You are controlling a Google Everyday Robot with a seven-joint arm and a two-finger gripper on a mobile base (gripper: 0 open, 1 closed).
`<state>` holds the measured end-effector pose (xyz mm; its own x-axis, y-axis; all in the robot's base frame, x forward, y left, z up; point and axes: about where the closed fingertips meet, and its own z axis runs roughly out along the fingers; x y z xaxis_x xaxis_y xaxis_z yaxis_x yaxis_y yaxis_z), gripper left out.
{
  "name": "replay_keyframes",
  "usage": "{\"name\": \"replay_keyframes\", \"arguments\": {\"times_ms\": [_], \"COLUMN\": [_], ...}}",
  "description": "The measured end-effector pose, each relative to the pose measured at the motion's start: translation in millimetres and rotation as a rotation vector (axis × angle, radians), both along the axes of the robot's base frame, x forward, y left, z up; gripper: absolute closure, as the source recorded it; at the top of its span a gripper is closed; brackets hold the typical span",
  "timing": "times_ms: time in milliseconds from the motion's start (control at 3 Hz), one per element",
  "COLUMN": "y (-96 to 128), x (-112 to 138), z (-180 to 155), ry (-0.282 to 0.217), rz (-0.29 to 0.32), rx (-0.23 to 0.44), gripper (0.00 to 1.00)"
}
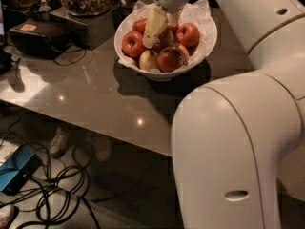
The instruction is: Pick apple from white bowl
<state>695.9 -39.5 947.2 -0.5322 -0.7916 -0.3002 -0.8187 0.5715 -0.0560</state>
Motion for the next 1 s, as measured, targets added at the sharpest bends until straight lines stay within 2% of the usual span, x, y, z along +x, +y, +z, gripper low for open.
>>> {"name": "replay_keyframes", "arguments": {"times_ms": [667, 1000], "y": [1, -2], "x": [5, 6], "z": [-18, -29], "ry": [0.034, 0.023], "rz": [0.005, 0.017], "rx": [0.009, 0.004], "gripper": [0.24, 0.42]}}
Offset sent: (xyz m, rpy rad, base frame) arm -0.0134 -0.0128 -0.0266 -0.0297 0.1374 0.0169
